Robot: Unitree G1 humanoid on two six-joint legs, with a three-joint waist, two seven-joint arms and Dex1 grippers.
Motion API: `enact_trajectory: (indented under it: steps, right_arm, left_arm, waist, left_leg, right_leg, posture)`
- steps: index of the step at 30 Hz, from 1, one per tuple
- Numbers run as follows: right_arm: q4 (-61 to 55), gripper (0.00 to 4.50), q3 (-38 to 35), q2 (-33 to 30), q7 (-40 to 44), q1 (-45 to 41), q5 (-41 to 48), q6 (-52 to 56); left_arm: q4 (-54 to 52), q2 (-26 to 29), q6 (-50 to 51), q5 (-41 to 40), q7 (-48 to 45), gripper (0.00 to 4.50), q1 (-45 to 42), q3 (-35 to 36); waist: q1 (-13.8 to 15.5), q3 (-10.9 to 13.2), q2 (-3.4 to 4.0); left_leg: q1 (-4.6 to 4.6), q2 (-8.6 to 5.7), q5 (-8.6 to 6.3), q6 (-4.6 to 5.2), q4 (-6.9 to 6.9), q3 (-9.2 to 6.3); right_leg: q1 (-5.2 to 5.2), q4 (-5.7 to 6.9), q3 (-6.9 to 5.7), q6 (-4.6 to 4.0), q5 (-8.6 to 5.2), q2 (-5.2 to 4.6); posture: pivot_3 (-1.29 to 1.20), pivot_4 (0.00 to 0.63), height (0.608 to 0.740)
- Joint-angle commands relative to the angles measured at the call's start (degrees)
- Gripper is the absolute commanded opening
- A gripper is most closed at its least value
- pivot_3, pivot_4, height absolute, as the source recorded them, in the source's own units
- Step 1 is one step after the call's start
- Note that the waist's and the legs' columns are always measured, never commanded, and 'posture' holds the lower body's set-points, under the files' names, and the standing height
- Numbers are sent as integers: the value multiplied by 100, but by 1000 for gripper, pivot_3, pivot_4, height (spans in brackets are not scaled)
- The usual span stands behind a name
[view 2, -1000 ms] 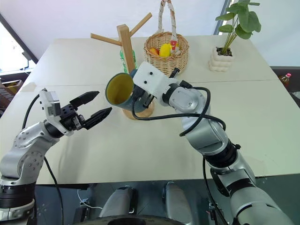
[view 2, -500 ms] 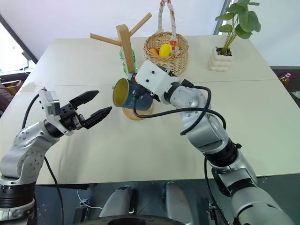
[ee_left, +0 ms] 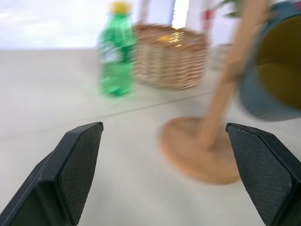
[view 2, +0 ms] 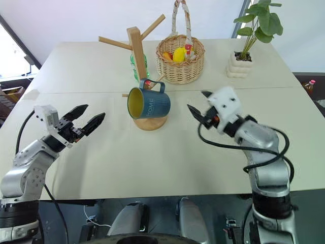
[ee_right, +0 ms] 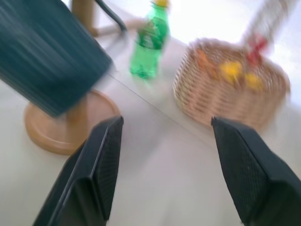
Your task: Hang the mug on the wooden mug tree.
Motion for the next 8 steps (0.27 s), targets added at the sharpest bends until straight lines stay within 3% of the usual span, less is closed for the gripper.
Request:
enact_trajectory:
  steps: [1, 8]
  right_arm:
    - [783, 3070, -392, 328, -186, 206, 325, -863]
    - [1942, 3070, -320, 614, -417, 159, 392, -1718]
  left_arm:
    - [316, -192, -332, 336, 462, 4500, 140, 229]
    - [430, -438, -653, 538, 699, 4500, 391, 295]
  waist:
    - [-6, 0, 1]
    - [-1, 1, 2]
  left_leg:
    - [0, 0, 0, 0, 0, 1]
    - [3, 0, 0, 0, 0, 2]
  right_leg:
    - [-1, 1, 0, 0, 0, 0]
    - [-10, 21, 4, 0, 0, 0]
  posture:
    - [0, 150, 740]
    - [0, 150, 740]
